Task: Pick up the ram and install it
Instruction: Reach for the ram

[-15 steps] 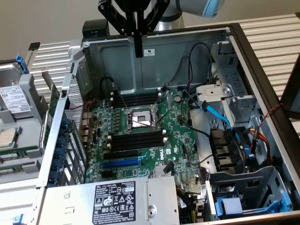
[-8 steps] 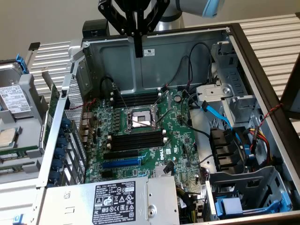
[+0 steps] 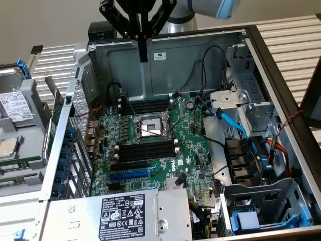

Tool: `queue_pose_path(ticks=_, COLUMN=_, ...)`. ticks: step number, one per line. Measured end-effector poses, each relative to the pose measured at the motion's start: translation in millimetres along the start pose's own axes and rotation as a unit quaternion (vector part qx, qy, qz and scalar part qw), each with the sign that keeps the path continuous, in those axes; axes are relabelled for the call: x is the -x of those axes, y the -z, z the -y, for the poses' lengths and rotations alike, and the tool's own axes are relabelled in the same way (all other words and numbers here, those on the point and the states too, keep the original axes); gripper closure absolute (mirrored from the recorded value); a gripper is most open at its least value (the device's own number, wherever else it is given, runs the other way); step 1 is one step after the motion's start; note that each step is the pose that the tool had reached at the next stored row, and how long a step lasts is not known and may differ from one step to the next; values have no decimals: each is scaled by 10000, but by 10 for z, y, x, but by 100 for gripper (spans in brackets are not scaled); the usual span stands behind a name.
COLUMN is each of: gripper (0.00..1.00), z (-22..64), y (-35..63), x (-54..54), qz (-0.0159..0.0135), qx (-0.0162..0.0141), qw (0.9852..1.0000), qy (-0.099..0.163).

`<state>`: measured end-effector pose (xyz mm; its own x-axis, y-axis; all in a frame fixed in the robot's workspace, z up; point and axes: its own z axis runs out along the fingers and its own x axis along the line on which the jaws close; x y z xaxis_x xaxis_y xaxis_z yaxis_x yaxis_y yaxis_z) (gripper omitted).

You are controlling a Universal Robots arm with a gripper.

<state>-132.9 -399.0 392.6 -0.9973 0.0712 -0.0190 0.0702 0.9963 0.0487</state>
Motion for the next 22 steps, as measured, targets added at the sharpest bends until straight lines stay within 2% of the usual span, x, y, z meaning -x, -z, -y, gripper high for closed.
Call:
queue_pose_path(ticks=10, gripper=89, z=61, y=8, x=-267, qz=0, qx=4, qw=10000, qy=0)
queue_pose_path(ticks=16, gripper=89, z=105, y=11, x=-479, qz=1, qx=5, qw=10000, qy=0)
queue_pose_path(ticks=19, gripper=89, z=128, y=7, x=-562, qz=-10, qx=4, qw=10000, qy=0)
queue_pose_path(ticks=22, gripper=89, z=164, y=7, x=-694, qz=-11, qx=4, qw=10000, qy=0)
